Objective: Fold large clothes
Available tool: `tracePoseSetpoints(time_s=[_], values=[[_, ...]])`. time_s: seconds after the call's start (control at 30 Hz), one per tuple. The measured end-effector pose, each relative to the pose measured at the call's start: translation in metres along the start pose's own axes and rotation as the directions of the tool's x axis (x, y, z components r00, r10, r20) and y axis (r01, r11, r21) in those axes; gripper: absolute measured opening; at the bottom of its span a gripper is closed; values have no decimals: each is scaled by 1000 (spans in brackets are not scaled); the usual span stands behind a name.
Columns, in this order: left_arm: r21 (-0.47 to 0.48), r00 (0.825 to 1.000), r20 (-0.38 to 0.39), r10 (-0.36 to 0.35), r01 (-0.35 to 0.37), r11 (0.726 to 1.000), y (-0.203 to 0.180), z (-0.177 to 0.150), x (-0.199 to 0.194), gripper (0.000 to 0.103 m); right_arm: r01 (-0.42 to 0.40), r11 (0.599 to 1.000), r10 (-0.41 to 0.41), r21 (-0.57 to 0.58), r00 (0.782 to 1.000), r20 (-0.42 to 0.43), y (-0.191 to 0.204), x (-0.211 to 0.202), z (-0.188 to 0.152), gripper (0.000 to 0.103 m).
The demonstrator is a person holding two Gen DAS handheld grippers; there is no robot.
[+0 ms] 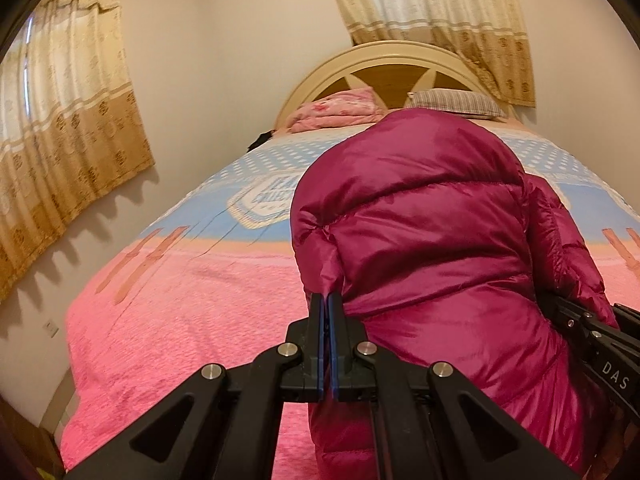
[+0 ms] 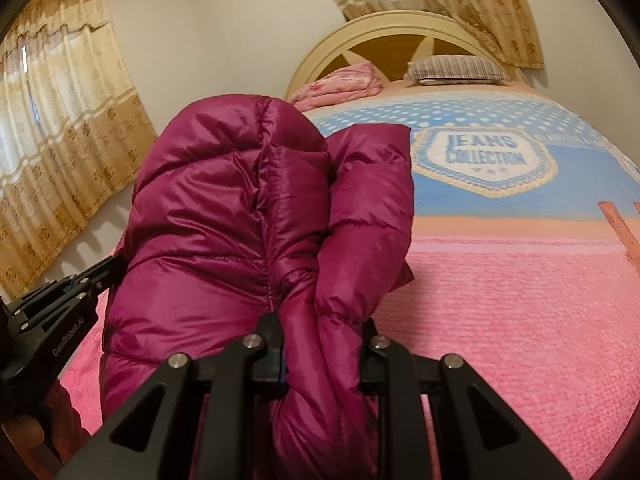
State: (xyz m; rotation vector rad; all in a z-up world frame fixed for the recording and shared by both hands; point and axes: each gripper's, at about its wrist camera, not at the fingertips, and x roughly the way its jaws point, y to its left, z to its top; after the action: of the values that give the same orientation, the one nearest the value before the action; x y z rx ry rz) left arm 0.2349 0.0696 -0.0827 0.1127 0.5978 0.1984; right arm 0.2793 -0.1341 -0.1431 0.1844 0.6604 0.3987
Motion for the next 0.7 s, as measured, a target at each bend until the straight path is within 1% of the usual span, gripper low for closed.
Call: tracePoseSetpoints(time_s=[0.17, 0.37, 0.7], values=[[-35, 999, -18, 28, -28, 999, 26, -3, 9, 0, -20, 999, 19, -41, 1000, -17, 17, 11, -1, 22], [-49, 998, -31, 55, -56, 997, 45, -10, 19, 0, -41, 996, 38, -78, 998, -40, 33, 25, -2, 22], [-80, 996, -61, 70, -75, 994, 65, -19, 35, 0, -49, 994, 42, -96, 996, -73, 47, 42, -2, 22]])
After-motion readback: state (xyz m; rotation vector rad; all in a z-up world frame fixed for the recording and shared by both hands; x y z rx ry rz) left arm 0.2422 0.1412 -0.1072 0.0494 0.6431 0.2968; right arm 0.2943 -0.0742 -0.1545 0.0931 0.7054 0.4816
